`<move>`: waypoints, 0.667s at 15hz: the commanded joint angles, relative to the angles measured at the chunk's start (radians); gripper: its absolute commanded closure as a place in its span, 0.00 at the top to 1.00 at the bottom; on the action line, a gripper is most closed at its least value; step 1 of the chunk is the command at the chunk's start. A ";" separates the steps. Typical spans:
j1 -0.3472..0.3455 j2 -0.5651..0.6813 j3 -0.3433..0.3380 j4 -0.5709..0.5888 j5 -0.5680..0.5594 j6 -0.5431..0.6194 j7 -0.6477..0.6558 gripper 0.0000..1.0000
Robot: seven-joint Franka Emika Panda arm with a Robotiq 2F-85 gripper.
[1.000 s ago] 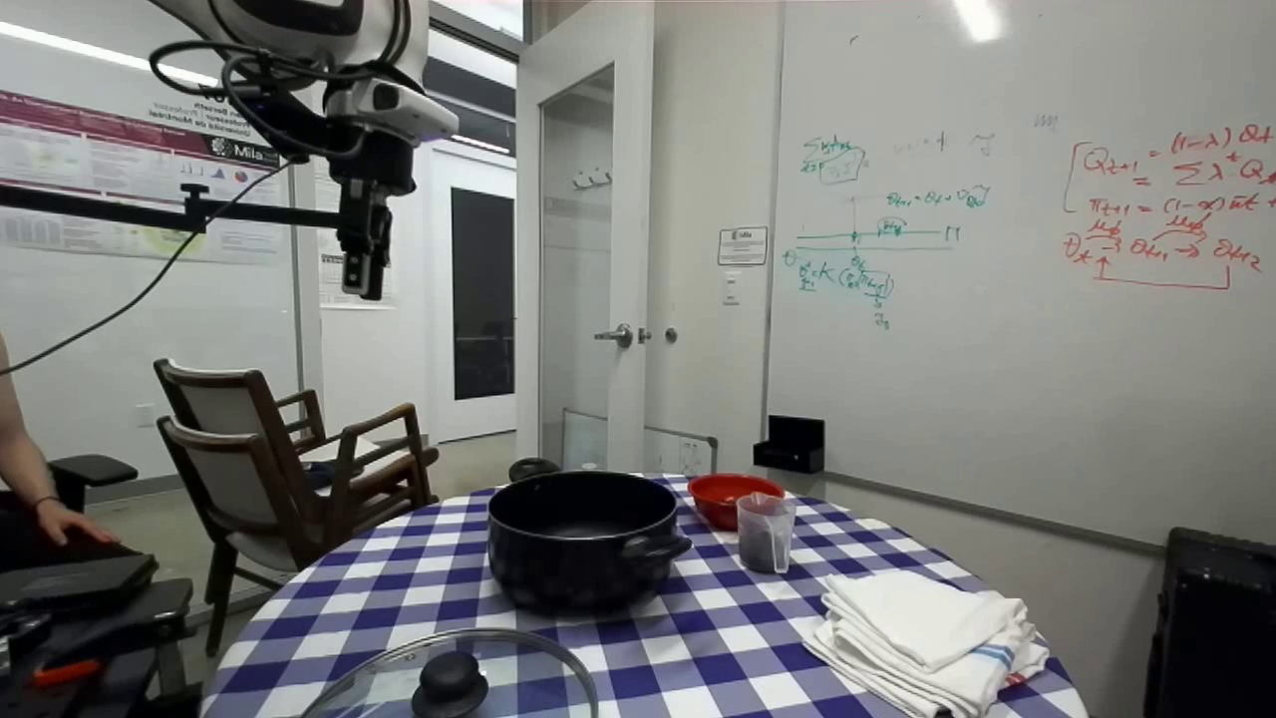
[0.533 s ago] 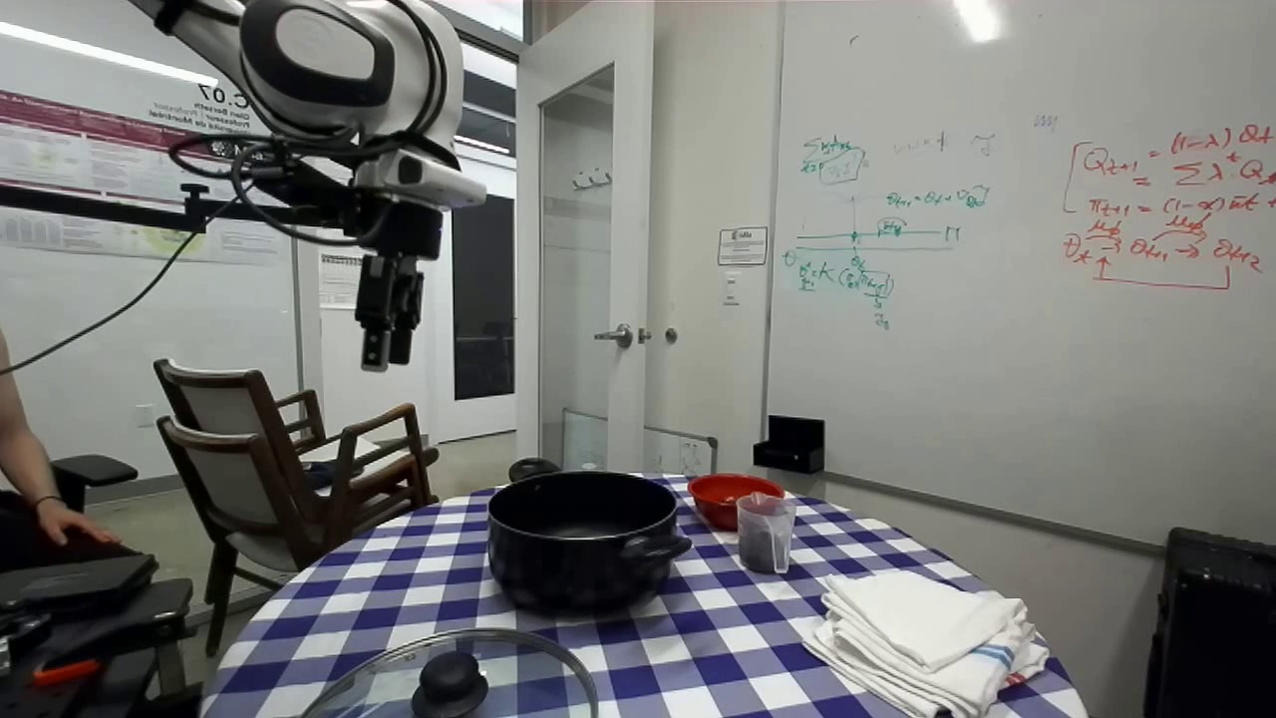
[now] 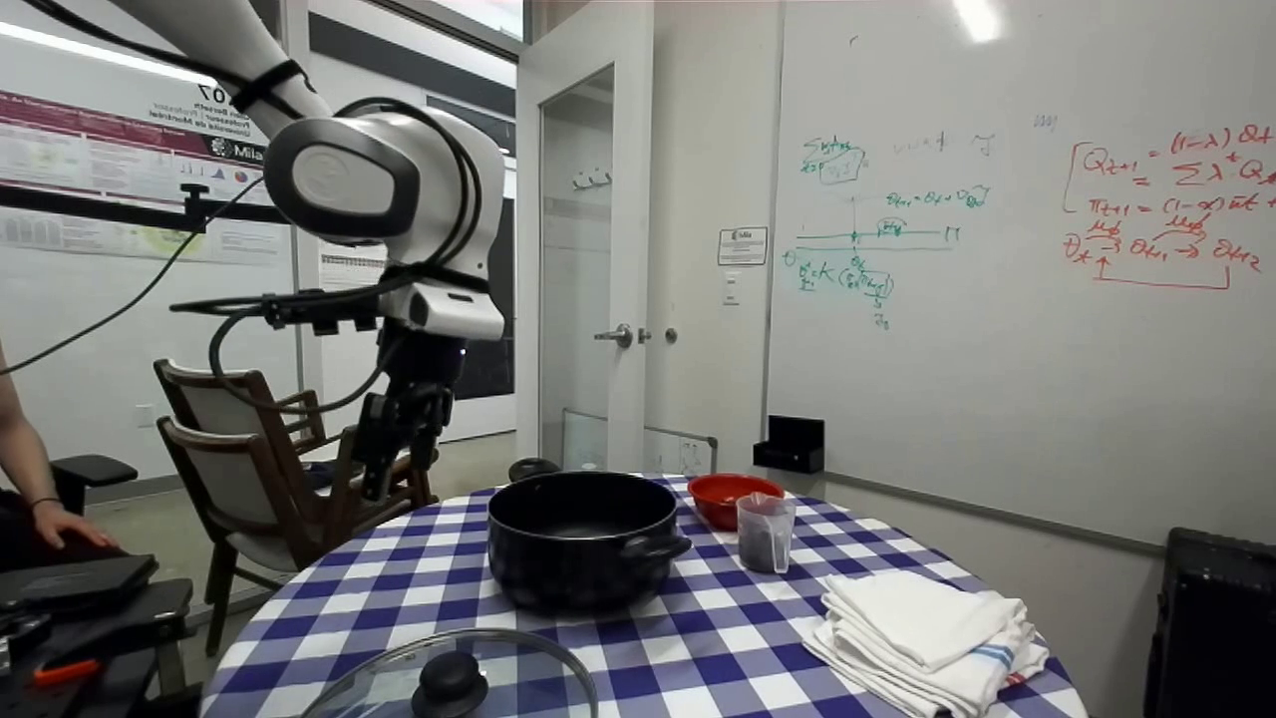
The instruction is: Put the glass lid on the black pot.
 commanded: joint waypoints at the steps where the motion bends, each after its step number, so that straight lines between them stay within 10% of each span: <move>1: -0.002 0.087 -0.039 -0.020 0.145 0.090 -0.019 1.00; 10: -0.054 0.227 -0.135 -0.009 0.153 0.165 0.014 1.00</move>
